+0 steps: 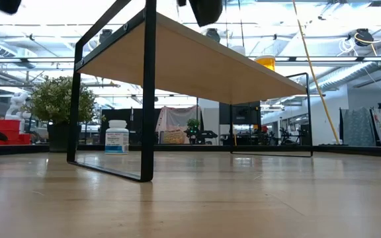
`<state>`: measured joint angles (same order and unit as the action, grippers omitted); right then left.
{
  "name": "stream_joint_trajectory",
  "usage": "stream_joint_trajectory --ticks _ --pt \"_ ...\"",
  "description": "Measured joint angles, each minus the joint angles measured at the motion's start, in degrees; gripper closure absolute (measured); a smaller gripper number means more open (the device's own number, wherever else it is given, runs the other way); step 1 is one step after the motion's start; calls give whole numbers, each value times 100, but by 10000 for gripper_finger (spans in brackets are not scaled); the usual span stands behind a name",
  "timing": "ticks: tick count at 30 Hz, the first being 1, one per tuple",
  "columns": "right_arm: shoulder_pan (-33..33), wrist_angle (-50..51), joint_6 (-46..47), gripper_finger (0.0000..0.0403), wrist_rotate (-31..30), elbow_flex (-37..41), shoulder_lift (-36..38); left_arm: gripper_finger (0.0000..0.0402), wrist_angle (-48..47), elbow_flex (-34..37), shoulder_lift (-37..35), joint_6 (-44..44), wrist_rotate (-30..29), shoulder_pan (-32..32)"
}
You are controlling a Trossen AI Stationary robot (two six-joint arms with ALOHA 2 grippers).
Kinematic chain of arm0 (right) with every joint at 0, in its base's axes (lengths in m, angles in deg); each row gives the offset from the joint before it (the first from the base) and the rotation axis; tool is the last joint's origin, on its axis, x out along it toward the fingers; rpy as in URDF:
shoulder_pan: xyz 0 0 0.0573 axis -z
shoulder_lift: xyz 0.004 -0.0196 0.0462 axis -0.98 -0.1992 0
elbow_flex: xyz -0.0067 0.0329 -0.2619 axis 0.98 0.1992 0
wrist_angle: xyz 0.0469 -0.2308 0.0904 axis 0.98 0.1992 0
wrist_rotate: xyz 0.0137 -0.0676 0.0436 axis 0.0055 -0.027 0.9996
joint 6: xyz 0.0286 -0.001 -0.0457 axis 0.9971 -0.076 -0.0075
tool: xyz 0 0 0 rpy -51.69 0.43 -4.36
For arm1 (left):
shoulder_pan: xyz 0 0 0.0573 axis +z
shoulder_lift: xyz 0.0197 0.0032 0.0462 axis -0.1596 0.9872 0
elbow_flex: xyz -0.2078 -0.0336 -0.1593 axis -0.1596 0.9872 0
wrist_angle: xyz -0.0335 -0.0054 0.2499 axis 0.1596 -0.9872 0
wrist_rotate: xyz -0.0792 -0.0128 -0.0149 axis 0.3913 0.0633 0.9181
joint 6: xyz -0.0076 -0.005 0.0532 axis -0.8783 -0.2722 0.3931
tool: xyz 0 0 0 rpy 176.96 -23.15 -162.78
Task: Pick and place medicine bottles onto shelf by color
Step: Put the blue pill bottle on the shelf aligned with the other blue pill bottle
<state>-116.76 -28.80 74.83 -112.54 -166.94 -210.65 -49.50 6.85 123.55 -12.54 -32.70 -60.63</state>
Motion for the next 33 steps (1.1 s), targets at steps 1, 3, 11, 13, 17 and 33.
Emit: stream_joint_trajectory --ticks 1,3,11,13,17,33 --pt "25 -111 -14 161 -82 0 0 268 -12 0 -99 63 -2 21" --pt "87 -289 -15 161 -139 -2 0 268 -31 0 -217 187 -4 74" --pt "270 -538 -31 161 -203 -2 0 268 -27 0 -291 383 -5 410" --pt "296 -525 -130 161 -200 -2 0 268 6 0 -291 384 -11 492" --pt "363 -547 -327 161 -201 -2 0 268 155 -1 -291 508 -9 598" --pt "419 -549 -736 251 -206 -2 0 268 319 -2 -289 518 4 673"
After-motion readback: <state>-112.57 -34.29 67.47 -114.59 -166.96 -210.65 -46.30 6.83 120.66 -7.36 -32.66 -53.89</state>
